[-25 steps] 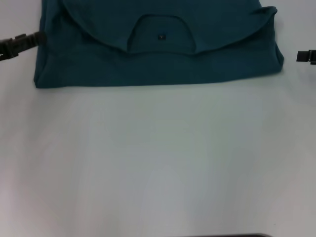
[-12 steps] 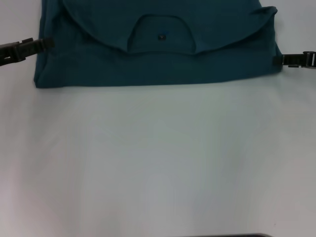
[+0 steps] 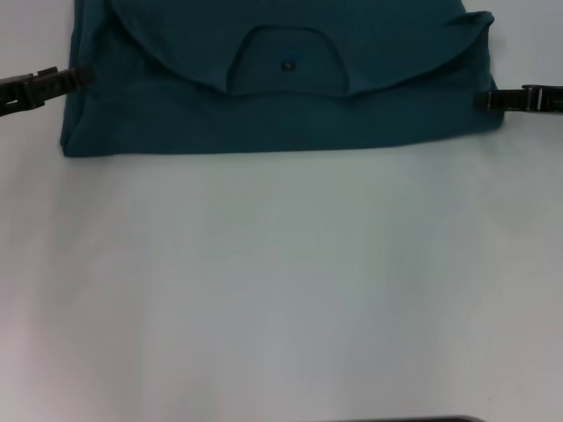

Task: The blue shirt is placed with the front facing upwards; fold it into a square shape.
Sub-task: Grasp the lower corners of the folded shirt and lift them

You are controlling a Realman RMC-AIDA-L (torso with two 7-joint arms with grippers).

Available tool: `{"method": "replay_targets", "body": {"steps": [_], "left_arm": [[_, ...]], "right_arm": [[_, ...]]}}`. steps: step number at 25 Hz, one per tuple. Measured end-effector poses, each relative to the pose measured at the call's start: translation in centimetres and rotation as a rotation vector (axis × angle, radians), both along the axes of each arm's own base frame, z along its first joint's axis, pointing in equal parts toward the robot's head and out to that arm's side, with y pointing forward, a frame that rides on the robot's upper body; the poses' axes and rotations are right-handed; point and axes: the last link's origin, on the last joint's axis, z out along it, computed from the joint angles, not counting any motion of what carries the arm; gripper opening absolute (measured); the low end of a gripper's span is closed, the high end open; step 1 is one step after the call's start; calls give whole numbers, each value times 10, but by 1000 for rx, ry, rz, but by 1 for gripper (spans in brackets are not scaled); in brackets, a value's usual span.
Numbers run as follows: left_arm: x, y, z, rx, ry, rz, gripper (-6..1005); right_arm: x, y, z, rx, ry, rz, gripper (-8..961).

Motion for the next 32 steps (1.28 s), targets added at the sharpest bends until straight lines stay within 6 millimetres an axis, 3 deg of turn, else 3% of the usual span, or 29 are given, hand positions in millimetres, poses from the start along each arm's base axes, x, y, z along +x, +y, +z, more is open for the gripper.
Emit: {"method": "replay_targets", "body": {"steps": [9, 31, 32], "left_arm": [[0, 4, 0, 8, 11, 7, 795], [2, 8, -1, 6, 26, 5, 796], [2, 8, -2, 5, 25, 5, 796]], "right_arm": [[-5, 4, -10, -6, -8, 3, 704], [-7, 6, -16, -30, -15, 3, 518], [-7, 6, -16, -29, -15, 2, 405]]}}
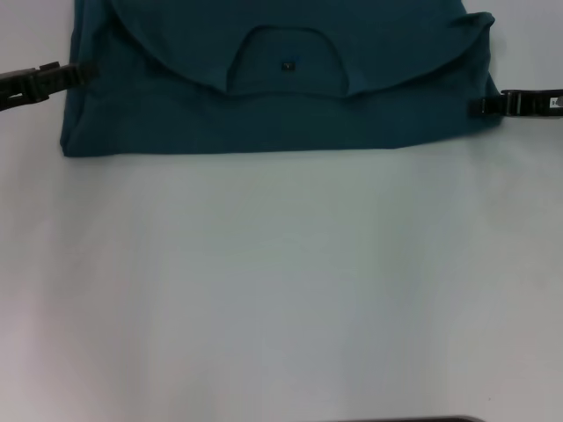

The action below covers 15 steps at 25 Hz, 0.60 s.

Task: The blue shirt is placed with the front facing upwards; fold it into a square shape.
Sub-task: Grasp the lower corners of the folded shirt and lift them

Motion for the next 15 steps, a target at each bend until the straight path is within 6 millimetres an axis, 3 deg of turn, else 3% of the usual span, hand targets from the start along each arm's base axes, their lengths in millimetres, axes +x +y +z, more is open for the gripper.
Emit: {"method": "replay_targets", "body": {"steps": [1, 7, 15], "left_arm": [[0, 0, 0, -1, -1, 1, 796], [-2, -1, -1, -1, 0, 7, 796], [-11, -5, -5, -21, 32, 44, 796]], "right_arm": [[0, 0, 0, 0, 0, -1, 292], [3, -1, 3, 10, 2, -10, 80], [4, -1, 4, 16, 4, -14, 36]]}}
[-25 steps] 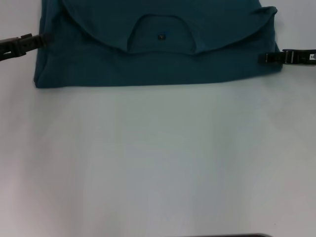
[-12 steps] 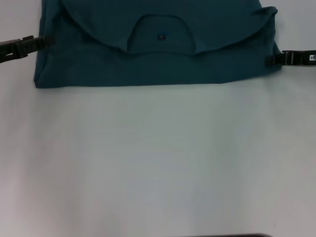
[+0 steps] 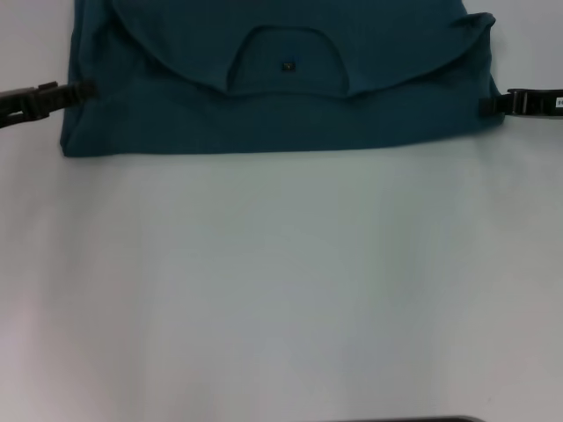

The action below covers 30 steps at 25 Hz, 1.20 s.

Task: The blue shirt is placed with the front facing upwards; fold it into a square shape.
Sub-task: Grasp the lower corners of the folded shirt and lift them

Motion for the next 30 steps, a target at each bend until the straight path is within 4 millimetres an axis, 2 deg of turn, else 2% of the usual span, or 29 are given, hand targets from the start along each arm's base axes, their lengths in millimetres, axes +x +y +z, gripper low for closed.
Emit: {"method": "replay_targets", "body": {"steps": [10, 20, 30], "left_arm": [[-18, -4, -12, -42, 97, 75, 796], [-17, -1, -29, -91, 144, 75, 796], [-16, 1, -30, -81, 162, 72, 797]], "right_arm": [[0, 0, 1, 4, 6, -8, 36], [1, 0, 1, 3, 7, -14, 36], [1, -1, 1, 1, 9, -14, 36]]}}
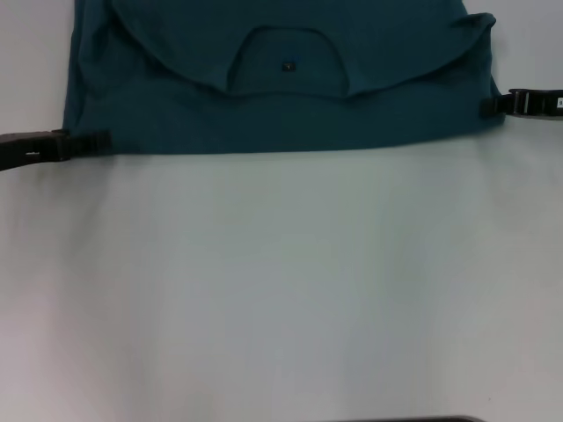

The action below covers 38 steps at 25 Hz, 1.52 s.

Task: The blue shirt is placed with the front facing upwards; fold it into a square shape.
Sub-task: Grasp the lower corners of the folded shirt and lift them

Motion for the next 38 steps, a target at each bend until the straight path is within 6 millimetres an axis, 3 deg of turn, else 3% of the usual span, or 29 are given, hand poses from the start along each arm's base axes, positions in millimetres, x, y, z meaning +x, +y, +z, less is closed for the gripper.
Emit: {"method": "replay_targets", "body": {"steps": [11, 30, 38], "left_arm": [[0, 4, -3, 4, 35, -3, 797], [17, 4, -5, -60, -2, -71, 771], [7, 6, 0, -14, 40, -41, 753]], "right_arm": [[0, 0, 0, 0, -2, 0, 37], [0, 1, 0, 3, -1, 0, 37], [0, -1, -2, 0, 2, -3, 37]]}}
